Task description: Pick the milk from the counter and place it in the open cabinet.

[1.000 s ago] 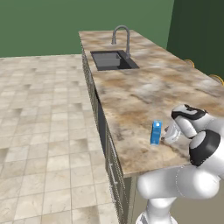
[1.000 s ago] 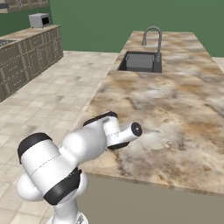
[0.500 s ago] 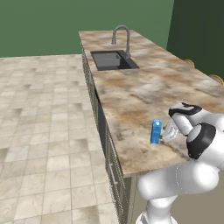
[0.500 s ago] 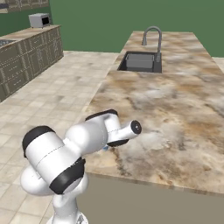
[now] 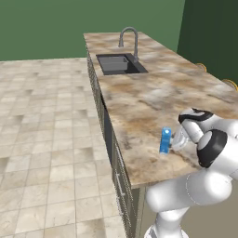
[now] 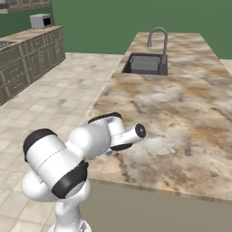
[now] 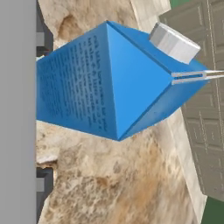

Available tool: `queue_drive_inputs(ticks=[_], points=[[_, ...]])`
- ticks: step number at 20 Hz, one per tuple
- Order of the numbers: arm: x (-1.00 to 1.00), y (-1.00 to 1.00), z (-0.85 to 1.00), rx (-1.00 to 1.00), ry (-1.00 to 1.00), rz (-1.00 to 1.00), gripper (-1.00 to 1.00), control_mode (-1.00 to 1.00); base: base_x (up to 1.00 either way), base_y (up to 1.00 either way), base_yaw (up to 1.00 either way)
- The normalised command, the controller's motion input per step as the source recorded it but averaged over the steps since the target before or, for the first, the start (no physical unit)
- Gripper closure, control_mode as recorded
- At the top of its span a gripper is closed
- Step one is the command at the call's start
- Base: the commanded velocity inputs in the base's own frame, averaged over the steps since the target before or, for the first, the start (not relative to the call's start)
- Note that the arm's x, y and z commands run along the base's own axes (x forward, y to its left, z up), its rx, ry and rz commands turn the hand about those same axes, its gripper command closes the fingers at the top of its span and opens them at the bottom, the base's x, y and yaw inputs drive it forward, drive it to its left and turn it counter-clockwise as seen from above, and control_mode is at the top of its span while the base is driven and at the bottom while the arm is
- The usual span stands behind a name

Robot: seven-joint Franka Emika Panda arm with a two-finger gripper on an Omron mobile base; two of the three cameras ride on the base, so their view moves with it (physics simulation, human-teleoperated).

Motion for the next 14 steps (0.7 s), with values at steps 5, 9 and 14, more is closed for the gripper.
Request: queue_drive_inputs(ticks=[5,9,14], points=[[0.0,0.25,0.0,0.01,0.0,0.09,-1.0,-1.0,0.0,0.0,0.0],[0.0,0.24,0.0,0.0,0.0,0.07,-1.0,-1.0,0.0,0.0,0.0],[-0.01,0.23,0.0,0.0,0.0,0.05,-1.0,-1.0,0.0,0.0,0.0]])
